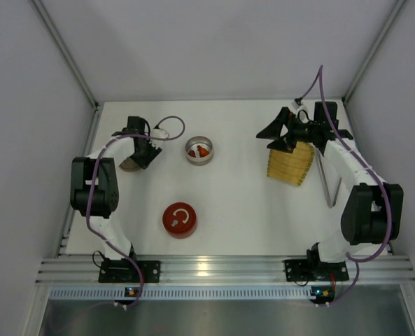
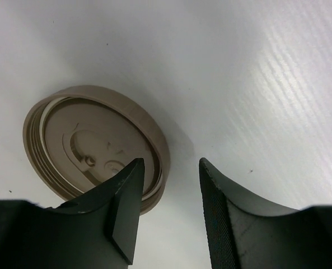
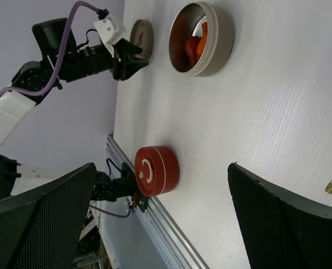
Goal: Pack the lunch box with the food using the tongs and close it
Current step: Pick up the box lid from the center of the board.
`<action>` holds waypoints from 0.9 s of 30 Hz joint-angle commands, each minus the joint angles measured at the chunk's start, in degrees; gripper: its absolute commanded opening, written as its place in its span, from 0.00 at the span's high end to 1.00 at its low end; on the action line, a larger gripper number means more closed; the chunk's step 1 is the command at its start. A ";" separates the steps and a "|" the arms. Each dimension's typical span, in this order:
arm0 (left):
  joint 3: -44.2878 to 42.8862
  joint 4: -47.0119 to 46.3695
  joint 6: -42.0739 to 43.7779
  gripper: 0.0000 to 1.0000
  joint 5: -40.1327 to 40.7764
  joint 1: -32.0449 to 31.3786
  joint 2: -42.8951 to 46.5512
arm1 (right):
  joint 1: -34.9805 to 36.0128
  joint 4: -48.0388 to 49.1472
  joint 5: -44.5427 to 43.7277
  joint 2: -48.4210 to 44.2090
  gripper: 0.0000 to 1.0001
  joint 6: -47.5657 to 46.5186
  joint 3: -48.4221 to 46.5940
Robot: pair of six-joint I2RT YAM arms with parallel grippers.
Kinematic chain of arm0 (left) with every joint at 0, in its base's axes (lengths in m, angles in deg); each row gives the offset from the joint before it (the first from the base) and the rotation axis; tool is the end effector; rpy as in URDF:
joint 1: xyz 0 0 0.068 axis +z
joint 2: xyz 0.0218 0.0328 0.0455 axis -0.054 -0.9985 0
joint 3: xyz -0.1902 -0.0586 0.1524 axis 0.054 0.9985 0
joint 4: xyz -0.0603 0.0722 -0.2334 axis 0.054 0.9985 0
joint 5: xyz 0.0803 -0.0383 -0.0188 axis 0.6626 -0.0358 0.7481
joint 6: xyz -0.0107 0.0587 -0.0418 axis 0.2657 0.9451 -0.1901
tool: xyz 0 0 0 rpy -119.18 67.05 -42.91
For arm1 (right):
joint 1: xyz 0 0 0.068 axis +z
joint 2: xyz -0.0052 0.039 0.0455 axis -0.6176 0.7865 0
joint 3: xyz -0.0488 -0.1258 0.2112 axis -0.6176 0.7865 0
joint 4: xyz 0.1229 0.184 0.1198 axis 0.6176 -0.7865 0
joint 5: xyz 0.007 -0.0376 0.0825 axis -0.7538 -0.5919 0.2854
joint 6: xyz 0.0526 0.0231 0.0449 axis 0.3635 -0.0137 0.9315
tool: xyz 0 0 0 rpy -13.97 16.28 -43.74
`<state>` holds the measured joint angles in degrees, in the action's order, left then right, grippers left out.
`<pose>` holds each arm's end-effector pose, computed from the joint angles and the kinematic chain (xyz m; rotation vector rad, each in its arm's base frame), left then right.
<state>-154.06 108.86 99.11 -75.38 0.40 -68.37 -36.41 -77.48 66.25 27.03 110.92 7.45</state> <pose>0.3777 -0.0199 0.1401 0.9618 2.5314 0.1408 0.3389 0.0584 0.2650 0.0885 2.2560 1.3530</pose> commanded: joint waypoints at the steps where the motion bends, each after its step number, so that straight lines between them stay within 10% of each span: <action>1: 0.87 -1.98 -0.84 0.51 -0.09 -0.64 3.44 | -1.21 0.83 1.32 0.81 0.01 -0.17 -1.61; 27: 3.24 1.09 -5.85 0.74 -2.02 -0.82 -2.01 | -1.12 1.53 1.85 0.10 0.01 0.36 -1.08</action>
<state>-152.94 108.47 95.24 -75.77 -0.43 -69.18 -36.41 -77.44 66.90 27.60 111.16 7.45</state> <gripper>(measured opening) 0.263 0.993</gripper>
